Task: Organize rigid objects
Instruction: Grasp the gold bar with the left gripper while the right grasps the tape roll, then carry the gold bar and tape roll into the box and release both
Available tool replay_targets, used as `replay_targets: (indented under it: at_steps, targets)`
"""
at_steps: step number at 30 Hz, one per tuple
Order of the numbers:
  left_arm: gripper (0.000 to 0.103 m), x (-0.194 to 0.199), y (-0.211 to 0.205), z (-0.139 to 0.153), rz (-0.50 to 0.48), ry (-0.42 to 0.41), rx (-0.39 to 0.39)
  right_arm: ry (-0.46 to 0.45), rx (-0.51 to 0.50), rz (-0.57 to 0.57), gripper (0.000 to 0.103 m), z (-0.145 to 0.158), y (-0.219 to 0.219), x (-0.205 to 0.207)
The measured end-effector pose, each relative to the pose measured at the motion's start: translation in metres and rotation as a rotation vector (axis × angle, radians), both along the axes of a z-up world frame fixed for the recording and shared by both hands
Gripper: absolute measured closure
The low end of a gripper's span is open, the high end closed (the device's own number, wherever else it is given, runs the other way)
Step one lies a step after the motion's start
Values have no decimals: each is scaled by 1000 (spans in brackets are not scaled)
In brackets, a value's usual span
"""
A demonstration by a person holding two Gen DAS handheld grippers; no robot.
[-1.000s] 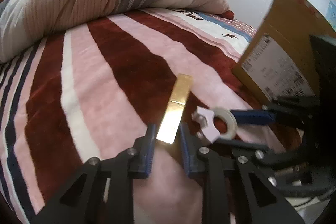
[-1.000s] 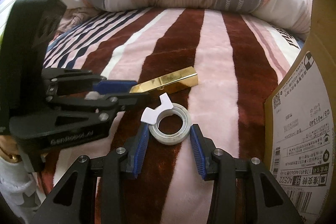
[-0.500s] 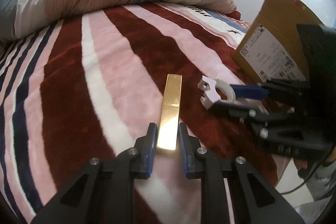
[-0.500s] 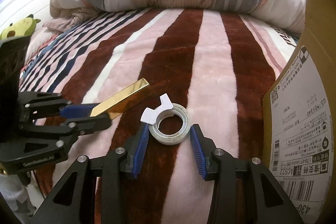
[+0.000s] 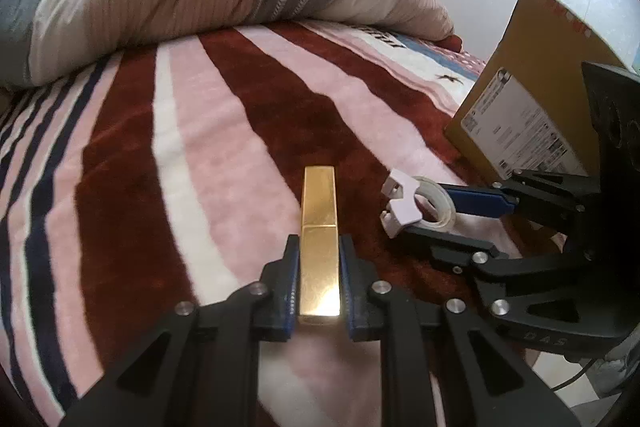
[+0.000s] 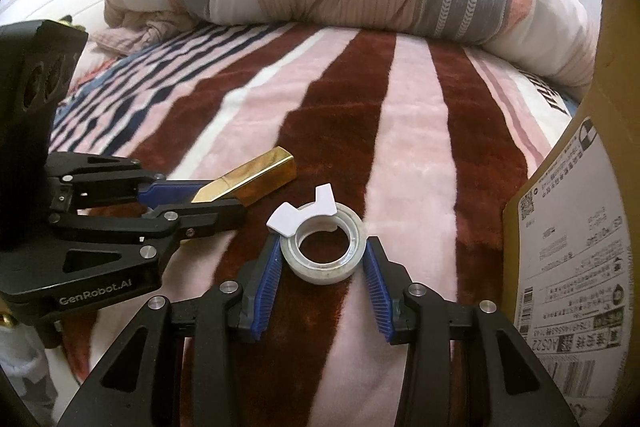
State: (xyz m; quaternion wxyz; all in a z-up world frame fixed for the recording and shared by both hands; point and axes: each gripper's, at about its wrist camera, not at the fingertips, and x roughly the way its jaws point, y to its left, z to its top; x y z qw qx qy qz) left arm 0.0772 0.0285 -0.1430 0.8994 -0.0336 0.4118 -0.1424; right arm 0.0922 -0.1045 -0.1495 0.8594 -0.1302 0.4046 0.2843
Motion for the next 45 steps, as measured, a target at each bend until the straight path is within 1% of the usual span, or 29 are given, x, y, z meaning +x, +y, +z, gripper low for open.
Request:
replay_targets:
  at_steps: [4,7,11,13,16,19,22,26,29,32,36,40,45]
  targets:
    - [88,-16,4,26,19,-58,11,-46,29,24,66,24,1,-15]
    - [88,-28,4,47,30,-92,27,-84,60,42,66,48,2,-30]
    - [88,-41,4,60,45,-114,25,-120,69,42,66,68,-1,-41]
    - [88,-45,4,64,52,-120,32,-120,71,42,66,72,-4,-45]
    - [88,-48,4,70,49,-133,18,-123,73,40,66,76,-8,-50]
    - [88,-53,1,81,51,-154,28,-138,85,39,66,84,-11,-55]
    - [88,-57,-3,96,42,-182,28,-164,110,38,66,100,-16,-59]
    - [88,-61,-14,124,15,-232,28,-225,143,17,66,130,-31,-62]
    - [88,-62,-28,144,-14,-278,27,-249,173,-17,66,150,-52,-61]
    - [88,-60,-47,164,-54,-317,29,-273,175,-64,66,163,-75,-58]
    - [88,-51,-78,181,-125,-341,7,-270,166,-125,66,169,-106,-50]
    - [88,-37,-119,191,-222,-349,-6,-260,156,-204,66,163,-144,-38]
    - [88,-15,-158,186,-289,-329,14,-204,136,-277,66,145,-183,-17]
